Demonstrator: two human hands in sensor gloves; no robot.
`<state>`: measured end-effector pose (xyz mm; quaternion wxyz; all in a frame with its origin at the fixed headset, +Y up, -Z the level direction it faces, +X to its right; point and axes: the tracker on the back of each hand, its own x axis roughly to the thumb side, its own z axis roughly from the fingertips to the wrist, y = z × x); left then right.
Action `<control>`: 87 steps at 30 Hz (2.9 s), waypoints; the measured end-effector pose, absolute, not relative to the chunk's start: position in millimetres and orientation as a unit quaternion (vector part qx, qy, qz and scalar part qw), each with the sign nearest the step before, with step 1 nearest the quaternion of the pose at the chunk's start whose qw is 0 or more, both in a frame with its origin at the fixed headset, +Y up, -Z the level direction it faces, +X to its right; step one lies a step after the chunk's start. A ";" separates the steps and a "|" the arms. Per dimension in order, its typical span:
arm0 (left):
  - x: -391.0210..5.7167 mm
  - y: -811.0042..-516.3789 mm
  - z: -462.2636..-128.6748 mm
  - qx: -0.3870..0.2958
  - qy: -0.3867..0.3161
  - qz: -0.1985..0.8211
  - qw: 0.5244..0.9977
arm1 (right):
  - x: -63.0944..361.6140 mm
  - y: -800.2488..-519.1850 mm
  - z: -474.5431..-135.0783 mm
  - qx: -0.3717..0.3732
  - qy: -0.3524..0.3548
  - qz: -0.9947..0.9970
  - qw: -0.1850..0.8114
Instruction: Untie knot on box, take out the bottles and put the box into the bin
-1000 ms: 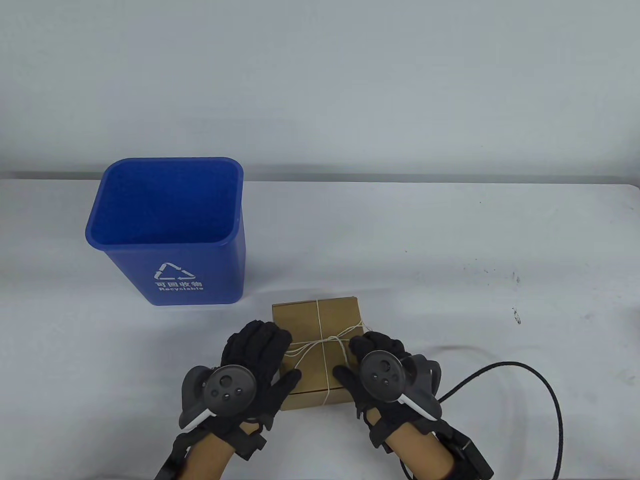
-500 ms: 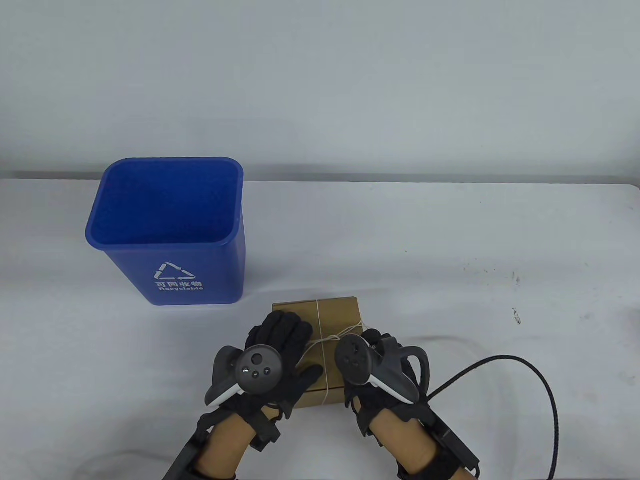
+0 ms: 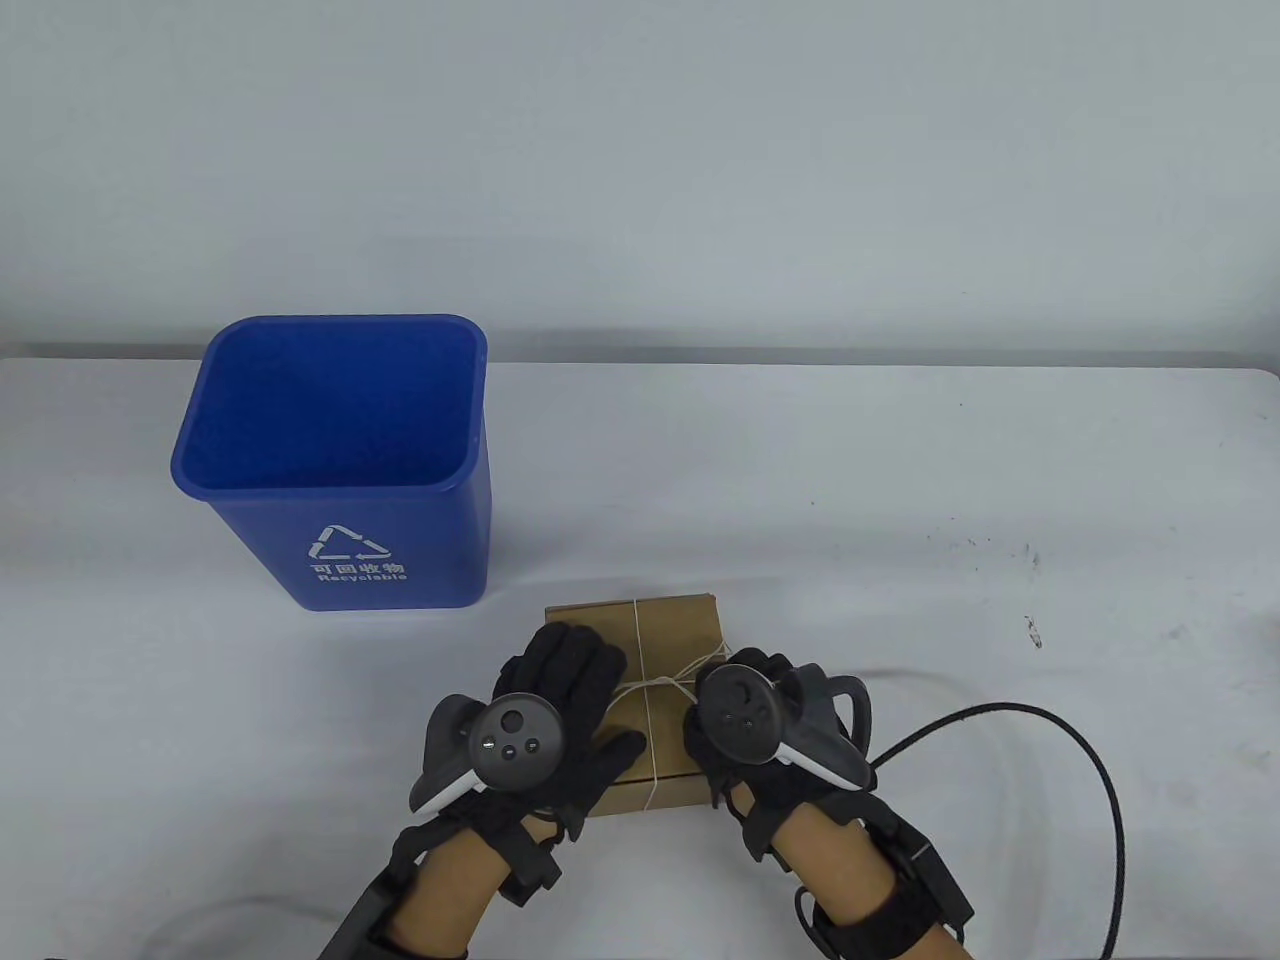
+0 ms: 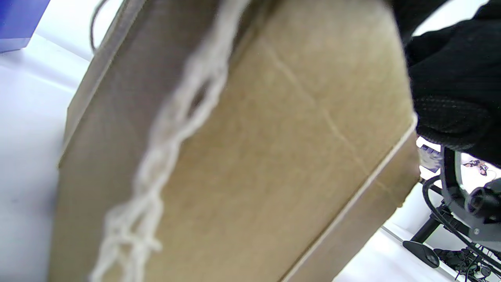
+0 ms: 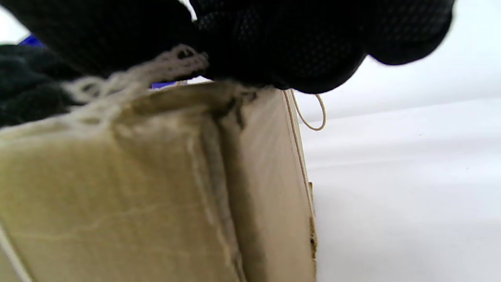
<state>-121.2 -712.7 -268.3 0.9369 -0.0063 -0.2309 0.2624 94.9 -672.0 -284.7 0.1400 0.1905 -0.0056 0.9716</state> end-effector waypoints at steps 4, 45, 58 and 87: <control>-122.3 -712.9 -267.6 -0.007 -0.228 0.266 0.937 | 110.8 -675.9 -290.7 0.188 0.009 0.963 0.193; -126.4 -716.3 -263.5 -0.011 -0.227 0.280 0.933 | 190.5 -706.1 -339.4 0.069 0.026 0.965 0.250; -127.3 -716.5 -263.4 -0.012 -0.227 0.281 0.932 | 213.8 -730.0 -357.4 0.011 0.052 0.973 0.223; -128.7 -716.8 -263.5 -0.016 -0.229 0.285 0.931 | 186.3 -717.4 -343.8 0.161 0.128 0.951 0.232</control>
